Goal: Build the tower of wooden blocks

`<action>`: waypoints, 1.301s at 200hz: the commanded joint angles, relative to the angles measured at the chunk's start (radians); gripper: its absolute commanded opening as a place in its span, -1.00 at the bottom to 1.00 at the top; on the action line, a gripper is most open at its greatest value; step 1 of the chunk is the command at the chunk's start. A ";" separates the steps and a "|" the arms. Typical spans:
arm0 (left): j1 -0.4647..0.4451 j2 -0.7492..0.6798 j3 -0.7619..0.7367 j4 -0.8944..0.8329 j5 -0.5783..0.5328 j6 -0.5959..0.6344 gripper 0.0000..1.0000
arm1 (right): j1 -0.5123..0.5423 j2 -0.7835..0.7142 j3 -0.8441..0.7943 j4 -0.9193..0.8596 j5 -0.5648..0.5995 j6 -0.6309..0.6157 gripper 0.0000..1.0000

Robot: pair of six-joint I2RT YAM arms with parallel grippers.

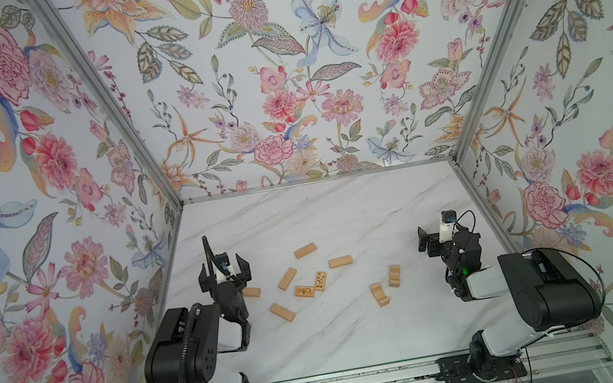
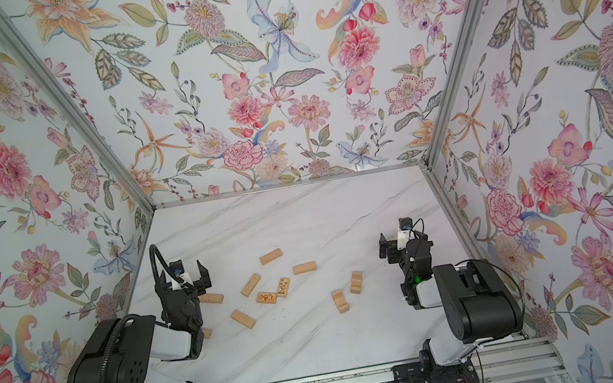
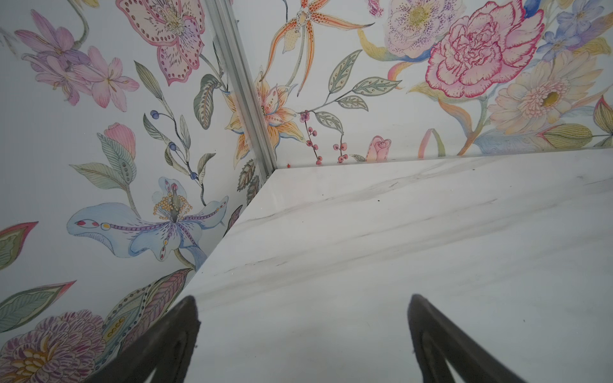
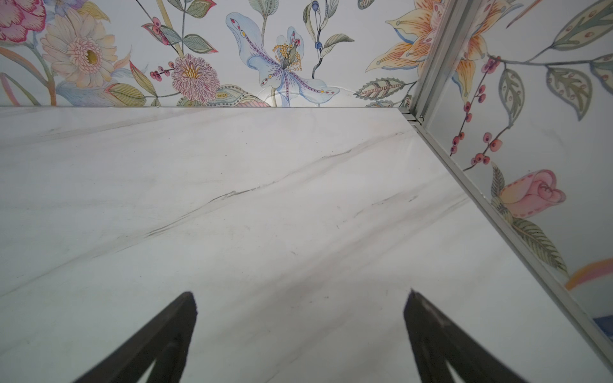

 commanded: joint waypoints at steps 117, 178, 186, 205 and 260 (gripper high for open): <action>0.011 -0.012 0.014 0.001 0.021 -0.005 0.98 | 0.039 -0.026 0.012 0.001 0.123 -0.017 0.98; -0.060 -0.161 0.211 -0.450 -0.093 0.046 0.99 | 0.147 -0.182 0.512 -0.982 0.345 0.173 0.98; -0.085 -0.174 0.243 -0.506 -0.136 0.044 0.98 | 0.175 -0.173 0.564 -1.046 0.351 0.194 0.99; -0.133 -0.214 0.308 -0.635 -0.196 -0.009 0.99 | 0.257 -0.133 0.682 -1.184 0.359 0.236 0.98; -0.379 -0.383 0.330 -1.010 -0.314 -0.295 0.98 | 0.521 0.124 1.013 -1.490 0.368 0.228 0.99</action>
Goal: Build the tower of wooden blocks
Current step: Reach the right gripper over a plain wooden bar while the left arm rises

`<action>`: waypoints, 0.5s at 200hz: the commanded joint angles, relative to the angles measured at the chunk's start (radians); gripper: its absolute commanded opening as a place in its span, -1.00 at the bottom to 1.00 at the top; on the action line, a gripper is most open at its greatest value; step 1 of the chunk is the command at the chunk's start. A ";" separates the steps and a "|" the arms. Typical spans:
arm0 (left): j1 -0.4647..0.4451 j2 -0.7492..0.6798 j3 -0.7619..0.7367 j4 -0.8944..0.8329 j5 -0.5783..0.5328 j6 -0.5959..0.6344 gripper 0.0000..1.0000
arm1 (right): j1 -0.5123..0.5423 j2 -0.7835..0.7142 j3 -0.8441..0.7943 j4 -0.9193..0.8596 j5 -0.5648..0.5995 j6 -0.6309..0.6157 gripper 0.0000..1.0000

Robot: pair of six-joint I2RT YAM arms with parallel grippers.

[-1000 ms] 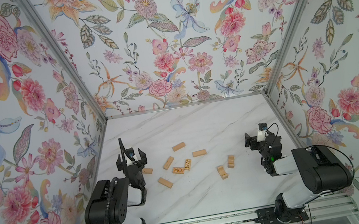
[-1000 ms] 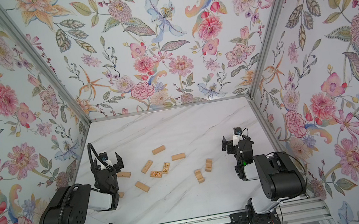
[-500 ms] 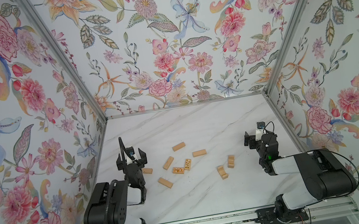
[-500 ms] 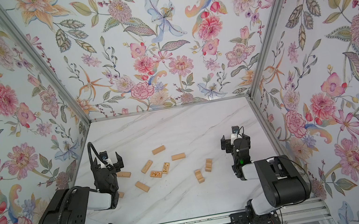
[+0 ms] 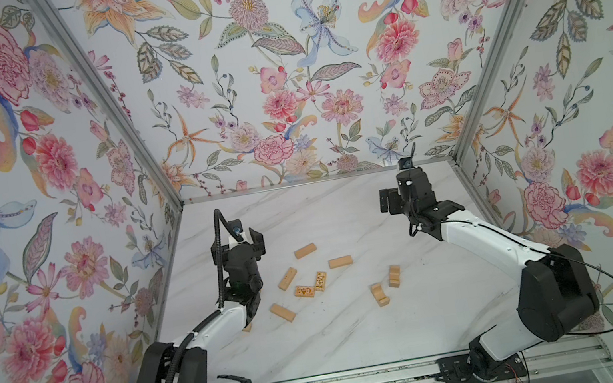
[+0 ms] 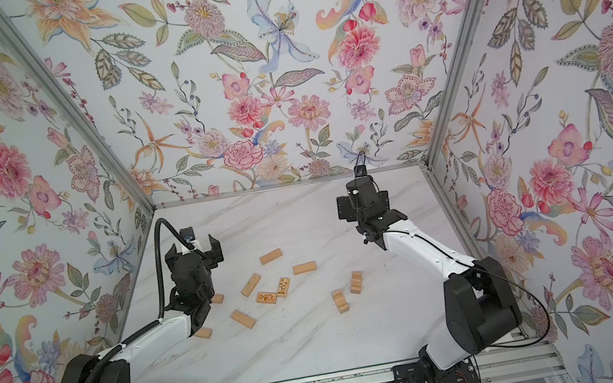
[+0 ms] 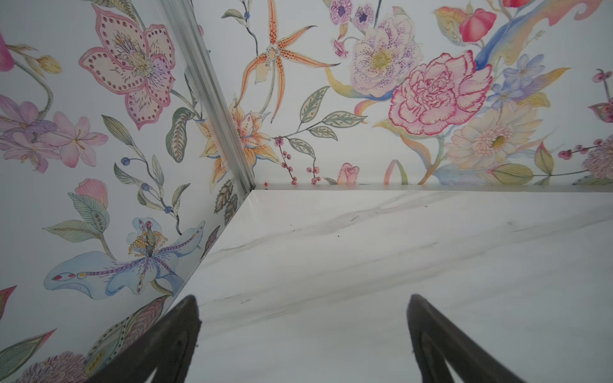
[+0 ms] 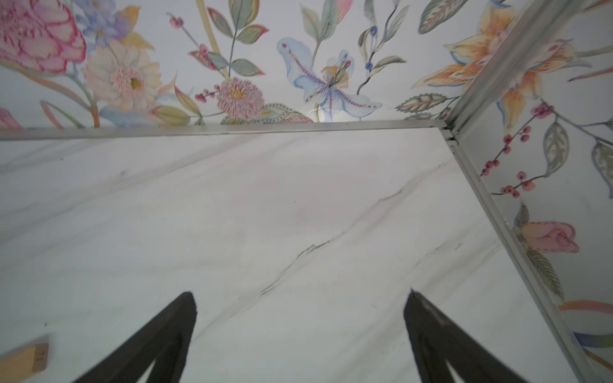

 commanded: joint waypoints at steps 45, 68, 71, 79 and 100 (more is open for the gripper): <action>-0.195 -0.340 -0.117 -0.447 -0.061 -0.410 0.98 | 0.236 0.334 0.366 -0.377 -0.019 0.029 0.80; -0.201 -0.438 -0.126 -0.567 -0.054 -0.472 0.98 | 0.251 0.387 0.410 -0.382 -0.107 0.073 0.73; -0.202 -0.446 -0.125 -0.586 -0.056 -0.475 0.98 | 0.250 0.395 0.417 -0.384 -0.124 0.081 0.72; -0.201 -0.463 -0.119 -0.623 -0.062 -0.480 0.98 | 0.253 0.408 0.426 -0.384 -0.144 0.095 0.70; -0.201 -0.493 -0.112 -0.705 -0.072 -0.489 0.98 | 0.272 0.452 0.463 -0.382 -0.207 0.125 0.69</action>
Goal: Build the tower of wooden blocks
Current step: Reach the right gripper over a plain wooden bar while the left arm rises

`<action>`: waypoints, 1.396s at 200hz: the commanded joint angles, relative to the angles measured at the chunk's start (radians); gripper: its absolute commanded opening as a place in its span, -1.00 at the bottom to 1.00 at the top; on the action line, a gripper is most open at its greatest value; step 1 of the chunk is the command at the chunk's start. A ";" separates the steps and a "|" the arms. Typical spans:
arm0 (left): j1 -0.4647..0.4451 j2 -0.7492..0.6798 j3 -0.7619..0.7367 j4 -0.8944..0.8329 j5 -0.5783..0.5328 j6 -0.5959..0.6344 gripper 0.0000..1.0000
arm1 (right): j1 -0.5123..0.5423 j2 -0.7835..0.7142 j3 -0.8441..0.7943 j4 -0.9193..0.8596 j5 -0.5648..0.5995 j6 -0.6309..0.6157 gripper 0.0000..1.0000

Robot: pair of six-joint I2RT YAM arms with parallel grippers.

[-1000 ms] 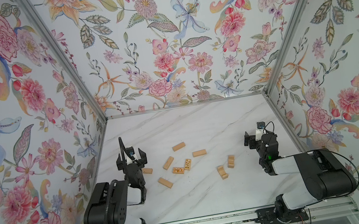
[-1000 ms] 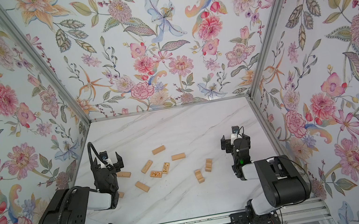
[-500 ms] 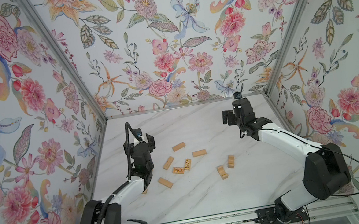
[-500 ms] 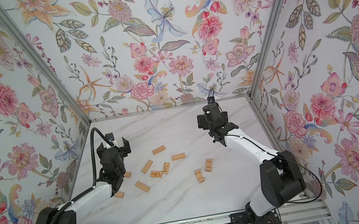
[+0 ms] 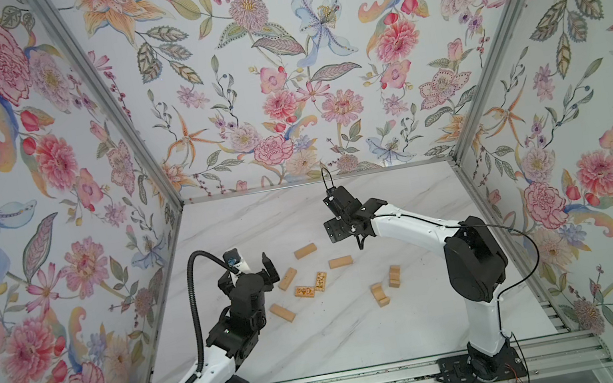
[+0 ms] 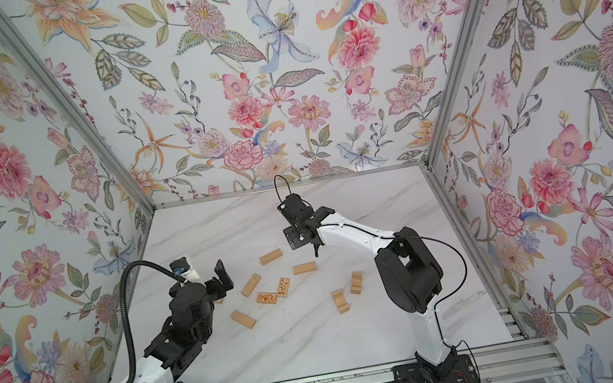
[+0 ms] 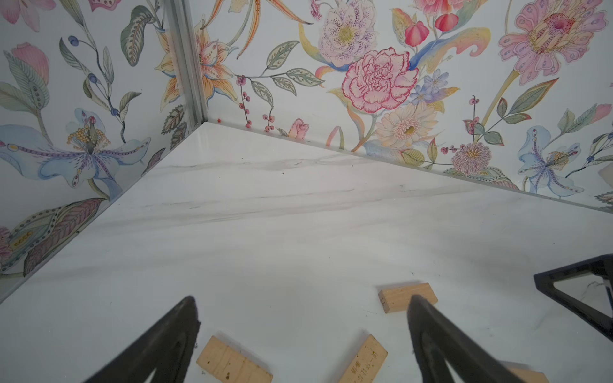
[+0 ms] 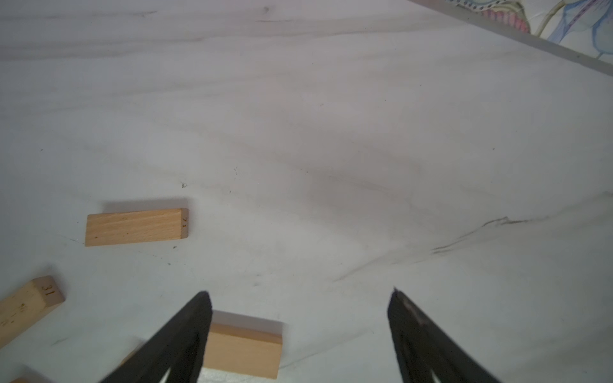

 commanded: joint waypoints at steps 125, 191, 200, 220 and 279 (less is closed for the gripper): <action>-0.009 -0.128 -0.099 -0.204 0.023 -0.103 0.99 | 0.106 0.295 0.311 -0.098 -0.213 0.076 0.84; -0.009 -0.129 -0.102 -0.192 0.025 -0.100 0.98 | 0.130 0.419 0.468 -0.174 -0.142 0.078 0.92; -0.011 -0.129 -0.103 -0.191 0.025 -0.098 0.98 | 0.133 0.436 0.491 -0.189 -0.130 0.082 0.91; -0.009 -0.129 -0.102 -0.190 0.022 -0.097 0.98 | 0.135 0.465 0.528 -0.209 -0.122 0.094 0.89; -0.009 -0.129 -0.107 -0.175 0.020 -0.093 0.99 | 0.142 0.503 0.554 -0.223 -0.105 0.136 0.85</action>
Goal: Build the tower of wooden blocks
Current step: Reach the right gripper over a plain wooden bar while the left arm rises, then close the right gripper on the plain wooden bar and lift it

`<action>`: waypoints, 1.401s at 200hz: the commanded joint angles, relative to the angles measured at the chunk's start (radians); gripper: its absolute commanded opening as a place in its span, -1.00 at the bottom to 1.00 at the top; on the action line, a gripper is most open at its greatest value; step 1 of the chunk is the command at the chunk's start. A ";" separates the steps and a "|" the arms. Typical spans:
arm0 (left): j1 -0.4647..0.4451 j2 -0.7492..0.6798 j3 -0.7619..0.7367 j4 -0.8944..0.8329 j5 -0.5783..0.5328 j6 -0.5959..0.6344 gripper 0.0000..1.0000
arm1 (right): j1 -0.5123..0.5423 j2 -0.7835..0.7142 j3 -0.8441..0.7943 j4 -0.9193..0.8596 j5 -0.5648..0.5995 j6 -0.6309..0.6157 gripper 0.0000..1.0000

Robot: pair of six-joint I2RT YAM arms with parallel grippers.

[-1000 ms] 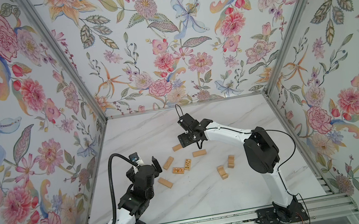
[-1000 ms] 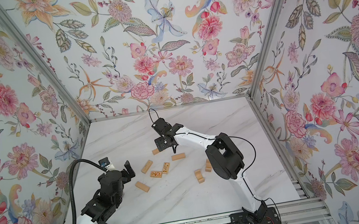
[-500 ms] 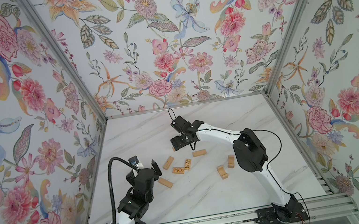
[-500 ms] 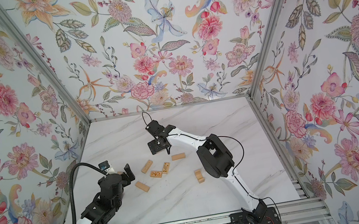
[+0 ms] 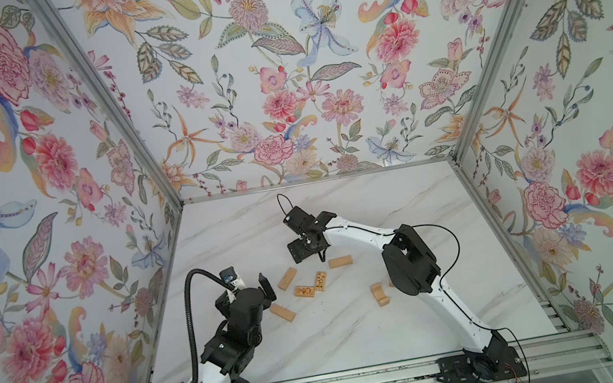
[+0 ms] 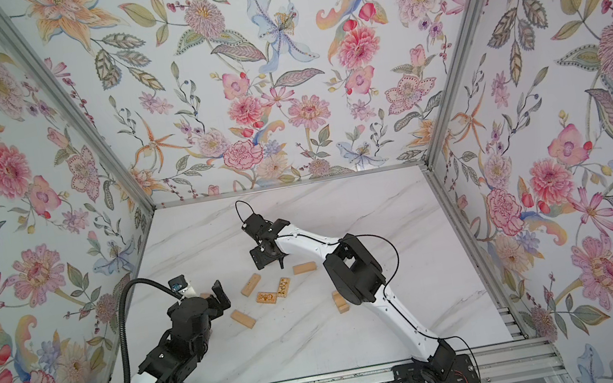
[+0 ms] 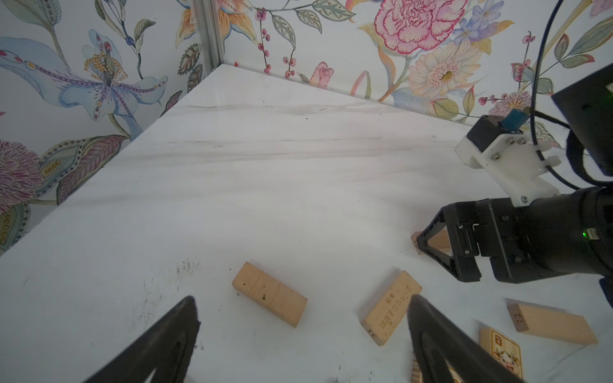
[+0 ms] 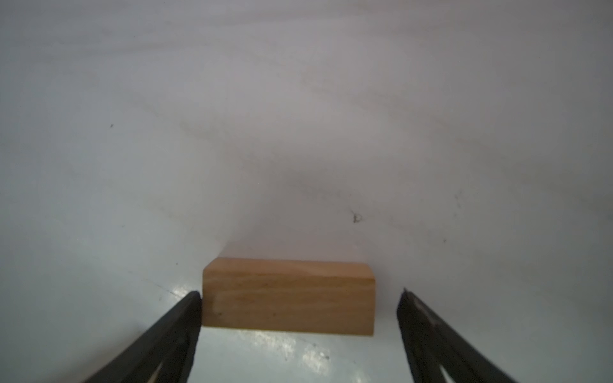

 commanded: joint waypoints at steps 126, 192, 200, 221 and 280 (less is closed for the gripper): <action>-0.010 0.004 -0.019 0.024 0.000 0.025 0.99 | 0.010 0.082 0.106 -0.067 0.019 0.047 0.76; -0.009 -0.005 -0.018 0.025 0.002 0.031 0.98 | 0.010 0.075 0.111 -0.099 0.057 0.056 0.36; -0.009 -0.005 -0.018 0.024 0.002 0.031 0.98 | 0.008 0.066 0.105 -0.100 0.068 0.060 0.32; -0.009 -0.005 -0.014 0.026 0.009 0.033 0.98 | 0.009 0.021 0.081 -0.099 0.116 0.068 0.25; -0.012 0.045 -0.044 0.146 0.151 0.003 0.98 | -0.051 -0.078 0.024 -0.099 0.127 0.075 0.27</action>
